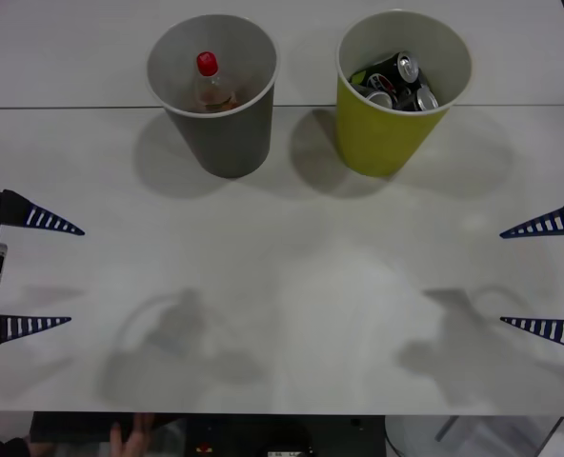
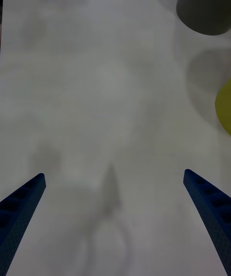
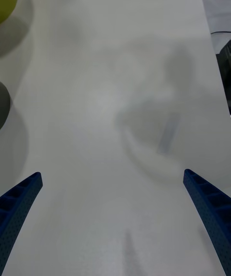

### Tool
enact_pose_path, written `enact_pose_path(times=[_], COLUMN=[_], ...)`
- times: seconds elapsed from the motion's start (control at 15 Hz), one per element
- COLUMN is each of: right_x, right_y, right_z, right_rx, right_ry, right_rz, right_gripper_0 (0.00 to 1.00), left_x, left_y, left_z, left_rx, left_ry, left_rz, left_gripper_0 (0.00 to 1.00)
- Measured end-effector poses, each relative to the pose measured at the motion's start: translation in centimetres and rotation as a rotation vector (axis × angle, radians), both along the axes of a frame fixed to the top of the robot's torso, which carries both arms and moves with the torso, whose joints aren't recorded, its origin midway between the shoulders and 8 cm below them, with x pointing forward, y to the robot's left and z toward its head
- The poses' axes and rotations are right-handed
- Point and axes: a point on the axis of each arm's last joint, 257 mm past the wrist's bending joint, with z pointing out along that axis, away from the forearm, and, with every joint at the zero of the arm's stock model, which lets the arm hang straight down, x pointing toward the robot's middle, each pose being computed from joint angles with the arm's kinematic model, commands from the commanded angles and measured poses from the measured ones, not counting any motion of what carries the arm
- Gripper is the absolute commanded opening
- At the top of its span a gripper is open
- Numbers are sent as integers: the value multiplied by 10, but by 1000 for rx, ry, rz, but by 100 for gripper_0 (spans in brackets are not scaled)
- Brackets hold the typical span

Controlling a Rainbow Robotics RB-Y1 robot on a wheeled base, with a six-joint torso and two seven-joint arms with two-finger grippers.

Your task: Put the can into the green bin and the plastic bottle into the gray bin

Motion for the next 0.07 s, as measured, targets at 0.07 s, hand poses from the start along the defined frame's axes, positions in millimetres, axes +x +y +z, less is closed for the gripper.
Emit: enact_pose_path(times=[0.07], right_x=[0], right_y=[0], right_z=[0], right_rx=[0], right_ry=[0], right_rz=[0], right_gripper_0=[100], left_x=[0], left_y=[0], left_z=[0], left_rx=[0], left_ry=[0], left_rz=[0], left_gripper_0=[100])
